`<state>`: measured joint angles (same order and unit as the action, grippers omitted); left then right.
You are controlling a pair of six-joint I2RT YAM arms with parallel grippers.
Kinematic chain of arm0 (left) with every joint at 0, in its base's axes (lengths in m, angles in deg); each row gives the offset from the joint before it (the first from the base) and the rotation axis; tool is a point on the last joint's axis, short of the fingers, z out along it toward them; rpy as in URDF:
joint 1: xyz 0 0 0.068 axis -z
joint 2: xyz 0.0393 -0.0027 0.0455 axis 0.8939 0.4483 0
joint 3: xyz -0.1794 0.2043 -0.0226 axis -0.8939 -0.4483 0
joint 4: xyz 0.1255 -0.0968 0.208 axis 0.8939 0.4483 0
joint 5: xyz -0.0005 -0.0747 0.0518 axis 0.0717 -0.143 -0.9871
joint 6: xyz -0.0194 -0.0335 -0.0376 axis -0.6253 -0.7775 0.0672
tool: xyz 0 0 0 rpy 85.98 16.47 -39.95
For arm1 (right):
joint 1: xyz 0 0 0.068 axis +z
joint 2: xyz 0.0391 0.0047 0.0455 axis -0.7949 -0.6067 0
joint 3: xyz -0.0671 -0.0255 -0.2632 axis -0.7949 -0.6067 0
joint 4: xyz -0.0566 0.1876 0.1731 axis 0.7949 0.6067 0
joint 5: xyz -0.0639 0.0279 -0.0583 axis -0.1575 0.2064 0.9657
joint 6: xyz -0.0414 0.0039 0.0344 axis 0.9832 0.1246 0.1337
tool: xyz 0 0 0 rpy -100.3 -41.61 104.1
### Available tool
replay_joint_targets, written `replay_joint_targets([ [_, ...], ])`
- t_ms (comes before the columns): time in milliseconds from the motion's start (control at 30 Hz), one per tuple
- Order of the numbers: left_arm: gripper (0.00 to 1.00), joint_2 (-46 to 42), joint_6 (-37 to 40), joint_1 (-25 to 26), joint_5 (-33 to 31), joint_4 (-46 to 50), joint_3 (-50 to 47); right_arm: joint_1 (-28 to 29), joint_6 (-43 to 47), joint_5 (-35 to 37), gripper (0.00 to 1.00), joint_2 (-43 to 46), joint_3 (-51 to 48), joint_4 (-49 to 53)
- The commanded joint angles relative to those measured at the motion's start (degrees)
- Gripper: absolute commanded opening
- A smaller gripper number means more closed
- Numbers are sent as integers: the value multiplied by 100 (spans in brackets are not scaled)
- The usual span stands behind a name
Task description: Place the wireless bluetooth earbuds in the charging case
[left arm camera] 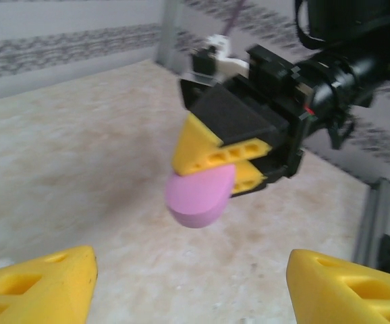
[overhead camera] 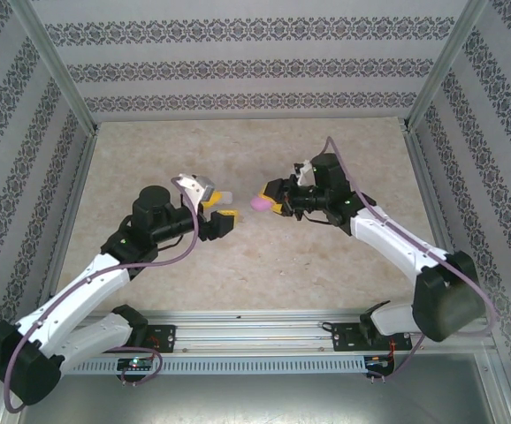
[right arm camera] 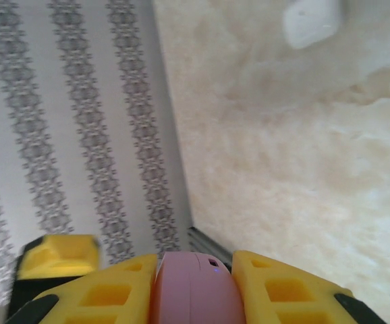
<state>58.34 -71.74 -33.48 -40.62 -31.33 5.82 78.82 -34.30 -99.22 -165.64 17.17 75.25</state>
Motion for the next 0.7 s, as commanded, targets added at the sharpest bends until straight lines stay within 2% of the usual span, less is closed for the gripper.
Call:
replay_joint_targets([
  [0, 75, -306, 41, -71, -1119, 871, -281, 176, 660, 353, 15, -415, 165, 352],
  [167, 75, -723, -412, -188, -1764, 974, -694, 595, 776, 585, 16, -1411, 385, -13],
  [333, 75, -845, -425, -272, -1950, 1136, -850, 957, 84, 790, 15, -2652, 718, -1208],
  [433, 76, -823, -327, -288, -2031, 1290, -822, 1163, -110, 947, 15, -3368, 1238, -1538],
  [533, 76, -830, -225, -325, -2114, 1349, -822, 1305, -196, 992, 16, -3987, 1716, -1436],
  [667, 76, -873, -113, -363, -2134, 1451, -822, 1384, -246, 1009, 18, -4345, 1950, -1248],
])
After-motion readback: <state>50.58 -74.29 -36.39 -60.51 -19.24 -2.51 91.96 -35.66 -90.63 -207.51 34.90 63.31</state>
